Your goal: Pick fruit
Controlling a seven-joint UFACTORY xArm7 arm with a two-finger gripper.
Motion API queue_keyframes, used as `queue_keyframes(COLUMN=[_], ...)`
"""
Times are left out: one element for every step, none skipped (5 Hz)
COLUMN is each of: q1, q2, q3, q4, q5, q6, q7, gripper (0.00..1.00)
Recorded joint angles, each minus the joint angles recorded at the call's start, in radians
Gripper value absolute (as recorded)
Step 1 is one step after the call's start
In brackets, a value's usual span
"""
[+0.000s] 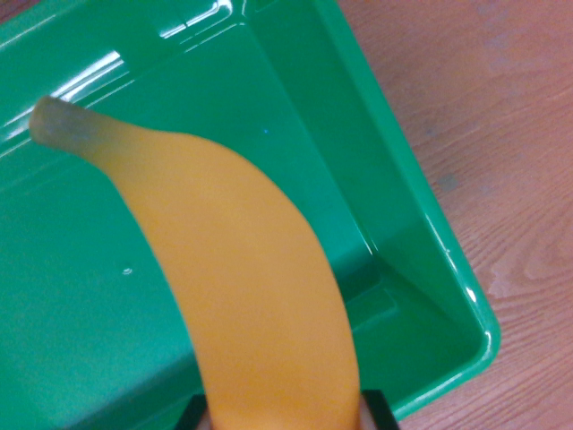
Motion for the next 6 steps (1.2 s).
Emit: queue_keyframes(q1=[0.0, 0.0005, 0.0005, 0.0009, 0.0009, 0.0012], q2=[0.0, -0.01, -0.01, -0.02, -0.02, -0.027], q3=[0.0, 0.0, 0.0, 0.0, 0.0, 0.0], q4=[0.0, 0.018, 0.018, 0.034, 0.034, 0.047], q5=[0.0, -0.0009, -0.0009, -0.0018, -0.0018, -0.0025], q6=[0.0, 0.028, 0.028, 0.053, 0.053, 0.074], q7=[0.0, 0.0, 0.0, 0.0, 0.0, 0.0], gripper=[1.0, 1.0, 1.0, 1.0, 1.0, 1.0])
